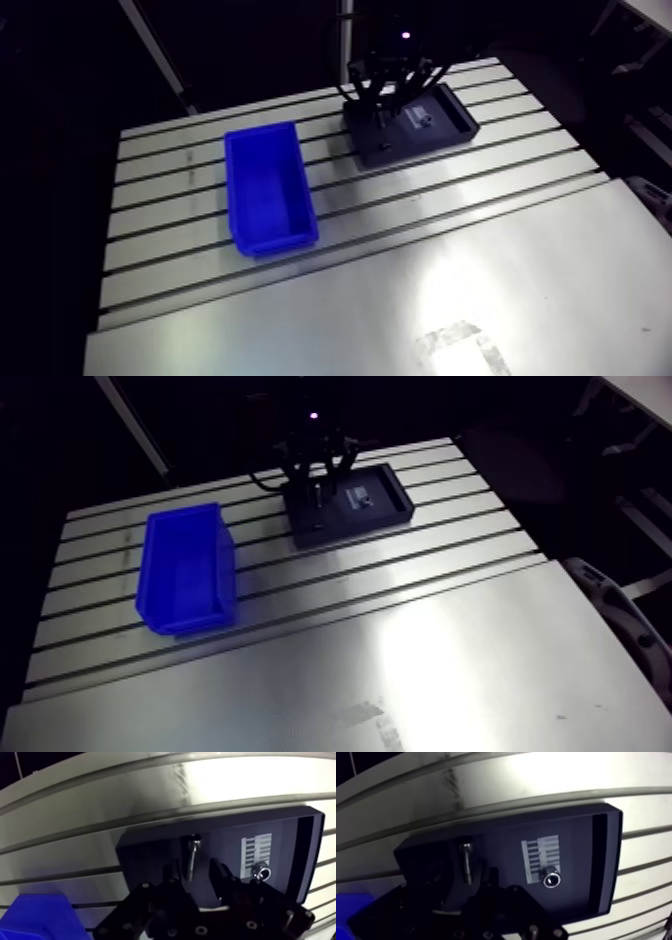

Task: Pick up the M10 bolt from the tray and put it into the blue bin.

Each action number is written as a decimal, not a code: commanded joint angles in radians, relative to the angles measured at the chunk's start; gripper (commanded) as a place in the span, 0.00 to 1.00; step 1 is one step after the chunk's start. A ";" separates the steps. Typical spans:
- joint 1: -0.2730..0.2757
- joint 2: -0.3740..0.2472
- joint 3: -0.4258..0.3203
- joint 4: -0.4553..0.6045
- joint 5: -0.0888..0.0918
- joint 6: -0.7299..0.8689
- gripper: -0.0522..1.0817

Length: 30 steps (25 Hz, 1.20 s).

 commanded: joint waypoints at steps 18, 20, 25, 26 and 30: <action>0.000 0.005 0.008 -0.022 -0.004 0.009 0.65; 0.000 0.005 0.008 -0.023 -0.006 0.009 0.66; 0.000 0.005 0.010 -0.023 -0.006 0.008 0.68; 0.002 0.005 0.010 -0.023 -0.007 0.009 0.68; 0.002 0.005 0.010 -0.023 -0.007 0.009 0.70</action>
